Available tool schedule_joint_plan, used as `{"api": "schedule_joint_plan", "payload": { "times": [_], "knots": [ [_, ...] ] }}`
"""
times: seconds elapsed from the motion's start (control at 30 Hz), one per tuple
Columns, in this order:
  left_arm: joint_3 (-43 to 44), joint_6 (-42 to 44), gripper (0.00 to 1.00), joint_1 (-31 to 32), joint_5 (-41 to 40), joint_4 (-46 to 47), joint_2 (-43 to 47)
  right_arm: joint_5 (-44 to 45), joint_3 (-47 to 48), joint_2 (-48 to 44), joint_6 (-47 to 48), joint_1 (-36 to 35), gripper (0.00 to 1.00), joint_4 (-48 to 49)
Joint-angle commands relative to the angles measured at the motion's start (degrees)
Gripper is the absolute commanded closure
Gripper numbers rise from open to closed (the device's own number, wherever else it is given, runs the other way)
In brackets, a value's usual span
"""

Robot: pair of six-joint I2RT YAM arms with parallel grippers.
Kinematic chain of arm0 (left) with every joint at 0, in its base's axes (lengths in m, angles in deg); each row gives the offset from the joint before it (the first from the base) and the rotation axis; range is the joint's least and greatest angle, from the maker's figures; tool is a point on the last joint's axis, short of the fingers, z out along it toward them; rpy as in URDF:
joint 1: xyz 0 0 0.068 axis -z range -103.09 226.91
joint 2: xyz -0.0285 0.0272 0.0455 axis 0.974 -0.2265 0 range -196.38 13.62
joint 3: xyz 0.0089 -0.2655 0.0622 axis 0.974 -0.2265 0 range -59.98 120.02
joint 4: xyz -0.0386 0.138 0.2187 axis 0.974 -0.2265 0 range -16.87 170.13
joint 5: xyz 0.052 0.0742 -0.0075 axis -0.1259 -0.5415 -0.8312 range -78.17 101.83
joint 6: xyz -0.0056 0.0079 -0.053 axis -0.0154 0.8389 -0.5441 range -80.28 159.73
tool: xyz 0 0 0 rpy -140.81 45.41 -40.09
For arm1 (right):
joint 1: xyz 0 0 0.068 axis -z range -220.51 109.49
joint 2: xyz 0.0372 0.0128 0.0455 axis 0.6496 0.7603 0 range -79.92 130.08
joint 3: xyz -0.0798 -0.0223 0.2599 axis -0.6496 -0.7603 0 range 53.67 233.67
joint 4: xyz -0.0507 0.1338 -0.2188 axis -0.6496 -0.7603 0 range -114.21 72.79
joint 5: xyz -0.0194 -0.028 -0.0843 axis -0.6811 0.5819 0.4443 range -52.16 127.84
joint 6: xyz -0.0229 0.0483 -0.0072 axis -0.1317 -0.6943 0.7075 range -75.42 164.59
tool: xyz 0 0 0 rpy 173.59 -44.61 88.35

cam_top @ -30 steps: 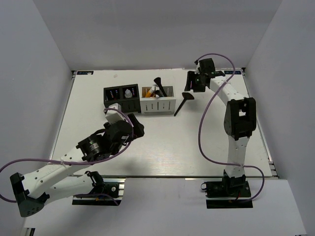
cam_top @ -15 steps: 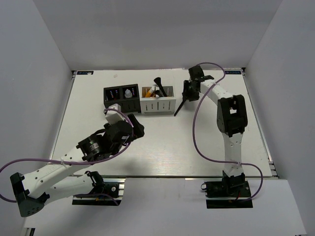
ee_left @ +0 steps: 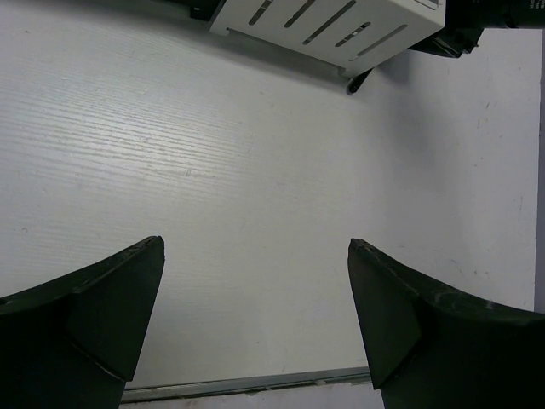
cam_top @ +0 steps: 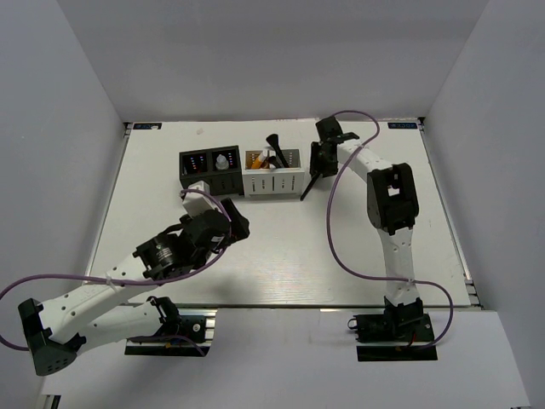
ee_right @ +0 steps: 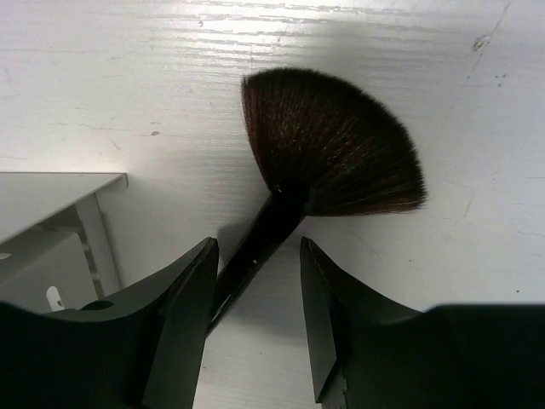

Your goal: Organize the makeup

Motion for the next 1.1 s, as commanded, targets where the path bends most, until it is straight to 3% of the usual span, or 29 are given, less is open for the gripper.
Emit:
{"api": "schedule_joint_plan", "payload": {
  "times": [0.0,0.13,0.53,0.63,0.8,0.83,0.87,1.0,1.07],
  "knots": [
    [-0.82,-1.08,0.02,0.20,-0.79,-1.19,1.61,3.10,0.54,0.47,0.22,-0.01,0.51,-0.22],
    [-1.09,-1.17,0.02,0.20,-1.05,-1.37,1.96,3.99,-1.92,-0.23,0.83,-0.63,0.51,-0.40],
    [-1.52,-1.96,0.02,0.20,-1.58,-2.25,4.24,9.26,-10.45,-4.19,6.45,3.32,0.65,-1.72],
    [-1.88,-1.79,0.02,0.20,-1.14,-1.81,4.25,7.43,-9.84,-4.02,10.04,4.99,0.73,-1.19],
    [-1.09,-1.09,0.02,0.20,-0.79,-1.19,3.02,-3.82,-3.71,-2.70,17.44,6.41,0.86,-1.80],
    [-0.83,-1.00,0.02,0.20,-0.79,-1.11,2.84,-6.01,-2.55,-2.26,18.84,6.49,0.97,-2.59],
    [-0.39,-0.91,0.02,0.20,-0.79,-1.19,2.84,-9.25,-1.50,-2.08,20.68,6.76,1.00,-2.95],
    [0.06,-0.82,0.02,0.20,-0.70,-1.37,2.57,-17.35,1.68,-6.71,24.21,7.02,1.00,-0.85],
    [-0.03,-0.73,0.02,0.20,-0.70,-0.84,2.66,-24.55,-1.39,-10.33,27.02,7.02,1.00,5.47]
  ]
}}
